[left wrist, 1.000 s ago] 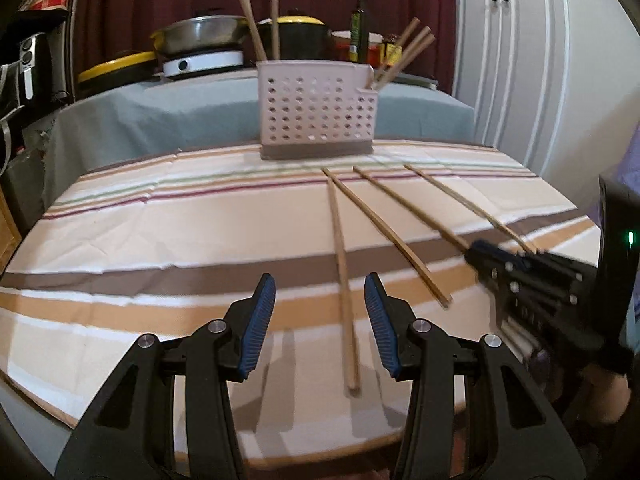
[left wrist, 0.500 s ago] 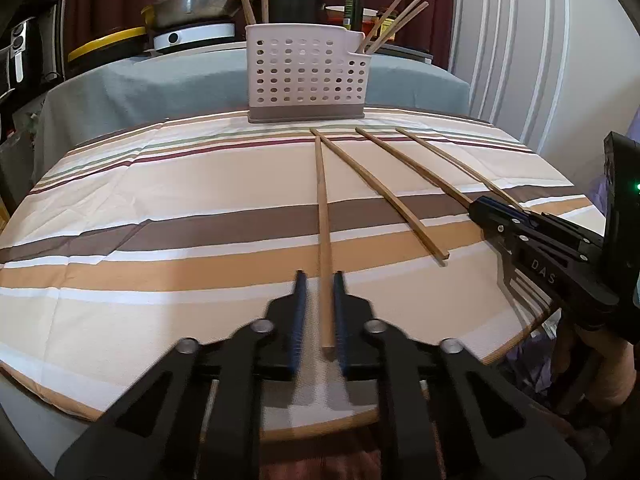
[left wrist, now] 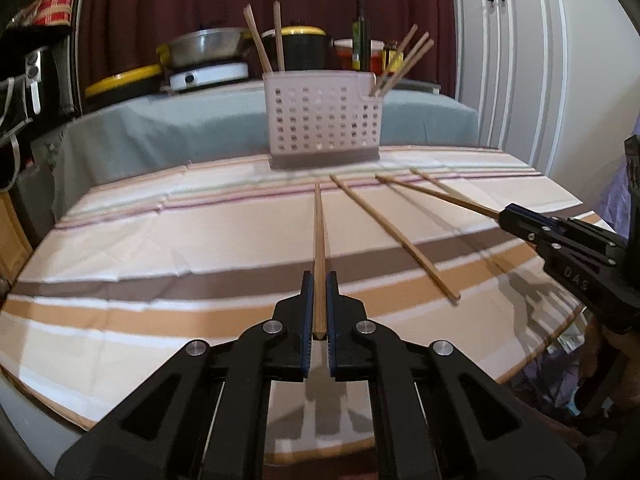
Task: Organize utensils
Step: 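Grasp a chopstick with the left gripper while the right gripper grasps another, then lift the chopstick upright over the holder with the left gripper while the right gripper does likewise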
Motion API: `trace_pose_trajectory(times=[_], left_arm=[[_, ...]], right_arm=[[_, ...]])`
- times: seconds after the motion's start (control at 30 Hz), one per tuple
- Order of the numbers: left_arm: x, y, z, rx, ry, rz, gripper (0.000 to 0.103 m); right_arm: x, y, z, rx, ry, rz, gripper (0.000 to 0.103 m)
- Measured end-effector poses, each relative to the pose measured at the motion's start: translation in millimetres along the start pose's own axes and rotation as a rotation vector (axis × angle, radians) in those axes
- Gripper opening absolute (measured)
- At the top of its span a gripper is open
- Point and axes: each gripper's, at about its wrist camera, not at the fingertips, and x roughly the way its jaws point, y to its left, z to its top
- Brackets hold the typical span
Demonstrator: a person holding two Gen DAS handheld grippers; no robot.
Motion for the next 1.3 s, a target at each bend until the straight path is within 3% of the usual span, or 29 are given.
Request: trace_pose_trajectory(times=[0.63,1.3], left_arm=[[-72.5,21.2,67.4,-0.009,-0.262,0.051,0.006],[-50.0,43.6,112.3,-0.07,-0.25,0.087,0.006]], right_arm=[[-59.5,1.8,72.8,-0.015,-0.184,-0.033,0.007],[-24.8,0.3,112.6,-0.034,-0.197,-0.028,0.007]])
